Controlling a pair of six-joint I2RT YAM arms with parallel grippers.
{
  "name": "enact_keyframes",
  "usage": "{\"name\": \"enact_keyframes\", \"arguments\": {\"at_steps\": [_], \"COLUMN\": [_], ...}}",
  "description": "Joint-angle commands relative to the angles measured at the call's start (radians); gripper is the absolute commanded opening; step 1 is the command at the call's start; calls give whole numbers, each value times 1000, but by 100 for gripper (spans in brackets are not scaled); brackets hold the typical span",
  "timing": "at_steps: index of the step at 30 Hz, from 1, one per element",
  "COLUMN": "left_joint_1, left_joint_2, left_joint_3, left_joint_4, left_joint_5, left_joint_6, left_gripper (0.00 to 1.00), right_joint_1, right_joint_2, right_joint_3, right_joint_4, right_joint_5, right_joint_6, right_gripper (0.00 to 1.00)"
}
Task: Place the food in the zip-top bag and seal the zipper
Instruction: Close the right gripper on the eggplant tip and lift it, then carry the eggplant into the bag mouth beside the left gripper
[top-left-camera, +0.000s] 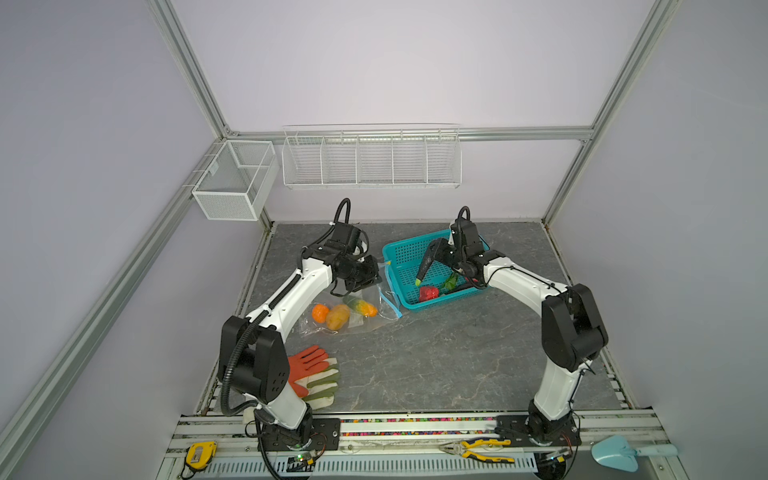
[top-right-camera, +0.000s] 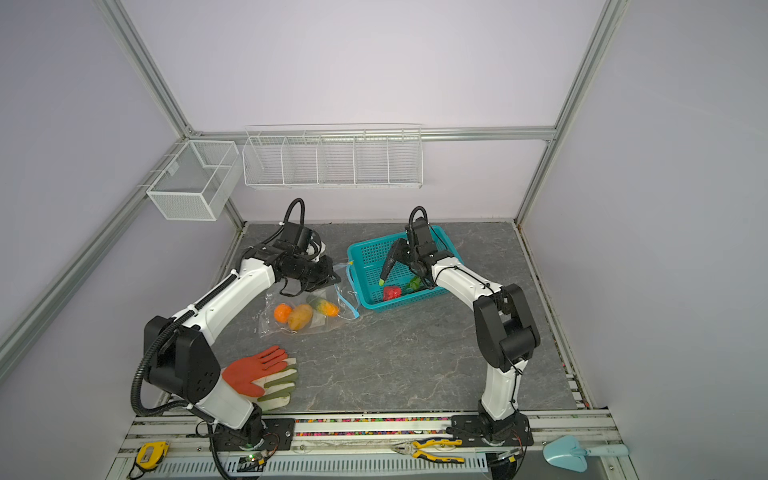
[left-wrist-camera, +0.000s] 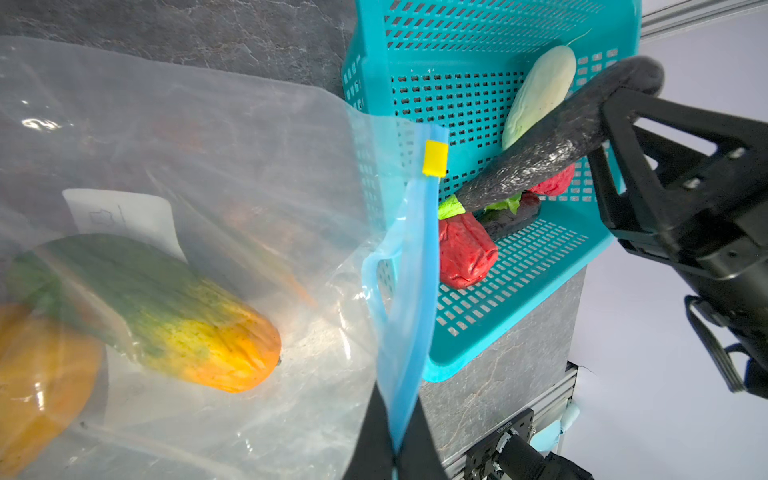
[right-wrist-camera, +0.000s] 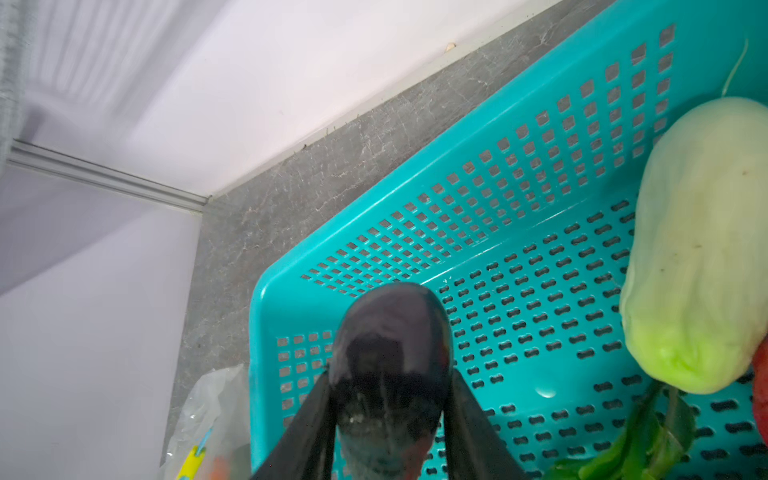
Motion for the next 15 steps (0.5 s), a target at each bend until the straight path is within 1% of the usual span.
{"name": "enact_keyframes", "arguments": {"at_steps": [1,5,9,15], "left_joint_1": [-5,-5,-5,-5], "left_joint_2": [-6,-10,-14,-20], "left_joint_3": [11,10,9,11], "left_joint_4": [22,27,30,30], "left_joint_5": [12,12,16,13], "left_joint_6": [-15,-20,-25,-31], "left_gripper": [0,0,0,0], "right_joint_1": [-4,-3,23,68], "right_joint_2": [-77,-117,-134,-151], "right_joint_3": [-50,-119,-172,-208], "right_joint_4": [127,195,287,376], "right_joint_5": [8,4,8,41], "right_joint_6": [106,167,223,249], "right_gripper": [39,39,38,38]}}
